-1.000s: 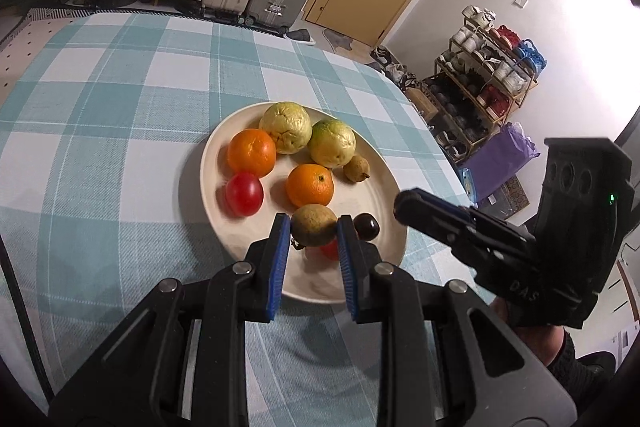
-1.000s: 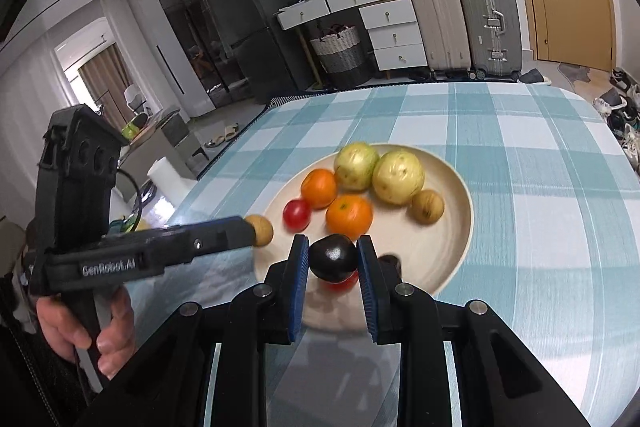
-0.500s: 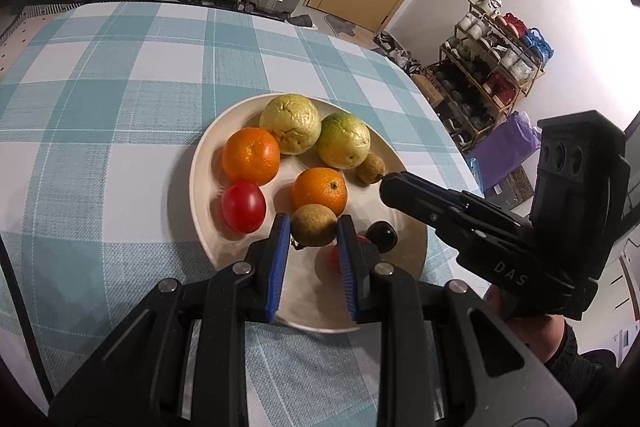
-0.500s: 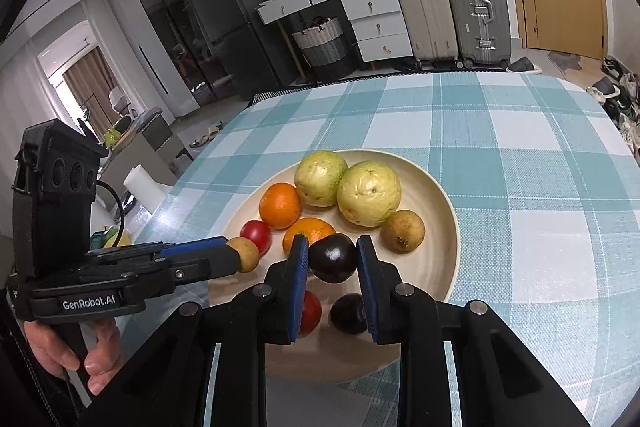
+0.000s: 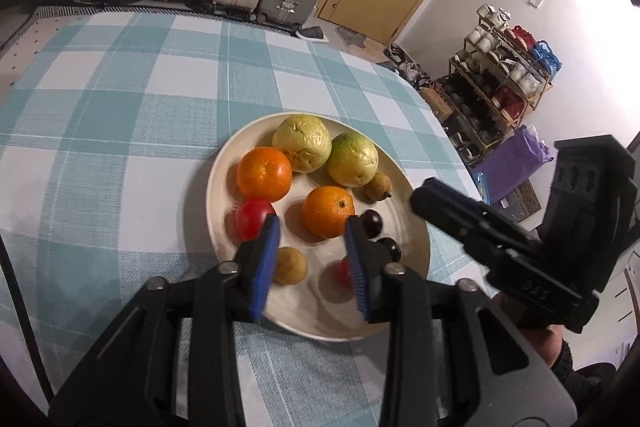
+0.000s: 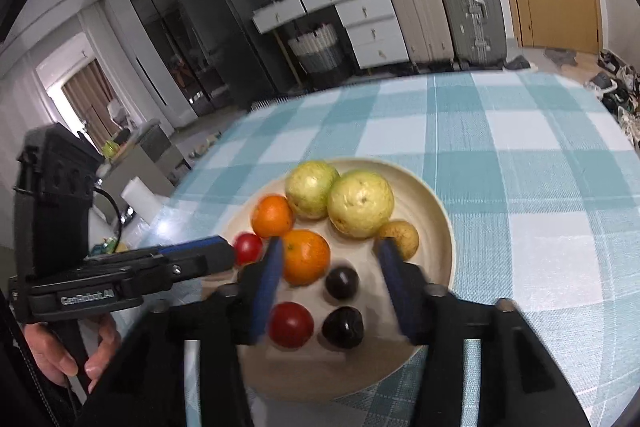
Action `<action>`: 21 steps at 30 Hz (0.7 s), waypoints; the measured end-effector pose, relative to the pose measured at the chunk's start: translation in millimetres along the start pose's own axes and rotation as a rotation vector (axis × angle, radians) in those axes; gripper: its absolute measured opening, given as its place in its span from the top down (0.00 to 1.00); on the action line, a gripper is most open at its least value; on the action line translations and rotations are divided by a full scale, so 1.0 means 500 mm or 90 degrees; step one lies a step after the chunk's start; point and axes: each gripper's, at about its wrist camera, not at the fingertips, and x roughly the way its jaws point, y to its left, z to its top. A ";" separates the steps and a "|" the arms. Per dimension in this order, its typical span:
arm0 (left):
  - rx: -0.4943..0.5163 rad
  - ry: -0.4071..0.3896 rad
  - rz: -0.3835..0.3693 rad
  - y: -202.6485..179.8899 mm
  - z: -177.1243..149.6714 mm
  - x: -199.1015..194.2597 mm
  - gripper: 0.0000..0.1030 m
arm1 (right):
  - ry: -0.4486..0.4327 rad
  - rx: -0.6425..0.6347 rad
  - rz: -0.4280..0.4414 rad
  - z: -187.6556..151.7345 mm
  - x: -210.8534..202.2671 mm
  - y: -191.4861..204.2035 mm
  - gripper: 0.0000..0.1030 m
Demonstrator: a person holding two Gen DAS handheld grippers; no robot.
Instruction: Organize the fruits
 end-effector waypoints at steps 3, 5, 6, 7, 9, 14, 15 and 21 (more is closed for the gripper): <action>0.006 -0.019 0.018 -0.007 -0.004 -0.024 0.57 | -0.032 -0.005 -0.005 0.006 -0.032 0.006 0.41; 0.013 -0.031 0.033 -0.015 -0.008 -0.042 0.50 | -0.050 0.000 -0.006 0.008 -0.049 0.008 0.31; 0.015 -0.037 0.040 -0.018 -0.010 -0.050 0.47 | -0.060 0.001 -0.007 0.009 -0.058 0.009 0.29; 0.019 -0.049 0.049 -0.023 -0.013 -0.062 0.46 | -0.069 0.000 -0.008 0.010 -0.067 0.011 0.29; 0.025 -0.063 0.058 -0.028 -0.016 -0.081 0.37 | -0.084 -0.004 -0.010 0.010 -0.086 0.016 0.25; 0.034 -0.106 0.082 -0.045 -0.026 -0.132 0.24 | -0.126 -0.015 -0.010 0.002 -0.134 0.037 0.14; 0.036 -0.112 0.088 -0.049 -0.029 -0.141 0.22 | -0.132 -0.018 -0.012 0.001 -0.143 0.042 0.12; 0.053 -0.149 0.128 -0.073 -0.050 -0.189 0.19 | -0.175 -0.028 -0.022 -0.009 -0.195 0.065 0.04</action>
